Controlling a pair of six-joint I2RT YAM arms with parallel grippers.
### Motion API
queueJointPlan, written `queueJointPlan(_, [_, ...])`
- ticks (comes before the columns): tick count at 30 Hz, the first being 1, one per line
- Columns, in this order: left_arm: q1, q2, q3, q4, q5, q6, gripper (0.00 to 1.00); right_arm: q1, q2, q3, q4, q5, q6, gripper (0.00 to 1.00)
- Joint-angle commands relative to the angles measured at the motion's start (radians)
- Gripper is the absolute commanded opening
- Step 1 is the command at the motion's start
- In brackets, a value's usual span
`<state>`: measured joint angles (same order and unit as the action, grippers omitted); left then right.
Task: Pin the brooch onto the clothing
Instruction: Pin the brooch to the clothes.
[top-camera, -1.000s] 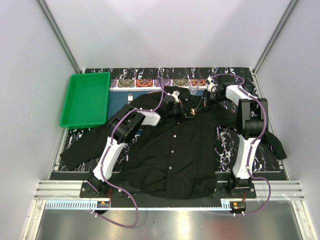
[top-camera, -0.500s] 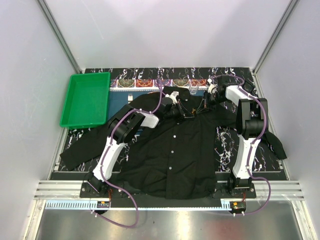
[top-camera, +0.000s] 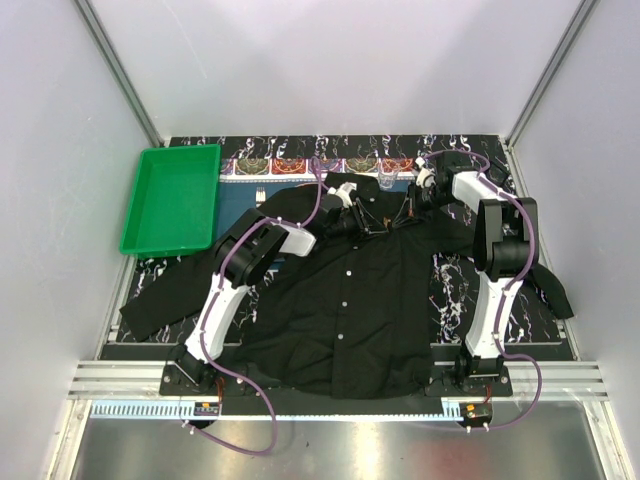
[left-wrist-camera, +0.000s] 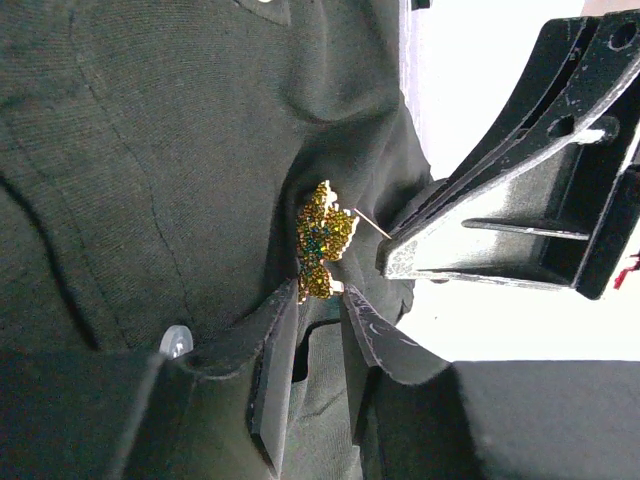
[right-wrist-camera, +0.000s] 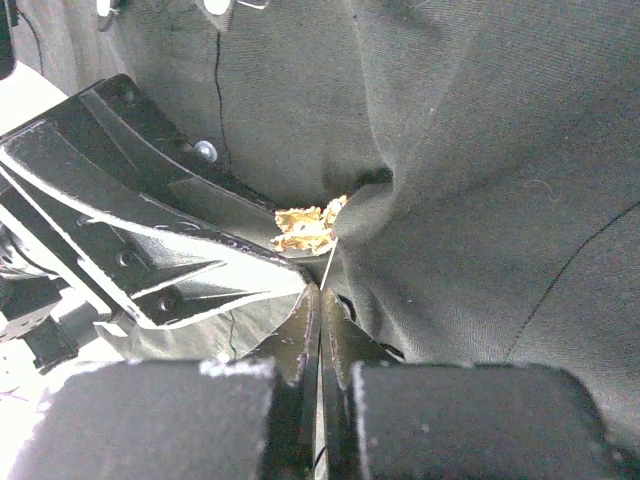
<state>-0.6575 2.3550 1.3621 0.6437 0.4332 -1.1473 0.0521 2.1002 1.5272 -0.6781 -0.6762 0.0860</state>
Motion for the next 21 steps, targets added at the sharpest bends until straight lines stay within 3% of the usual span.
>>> queueJointPlan(1, [0.025,-0.054,-0.026,-0.01,-0.039,0.031,0.3,0.006,-0.065,0.004,0.0,-0.048,0.021,0.0])
queueJointPlan(8, [0.03,-0.046,-0.018,0.016,-0.031,0.015,0.19,0.005,-0.089,-0.018,-0.021,-0.017,0.017,0.0])
queueJointPlan(21, [0.035,-0.04,0.012,0.022,-0.016,0.037,0.25,-0.005,-0.088,-0.027,-0.031,-0.036,0.026,0.0])
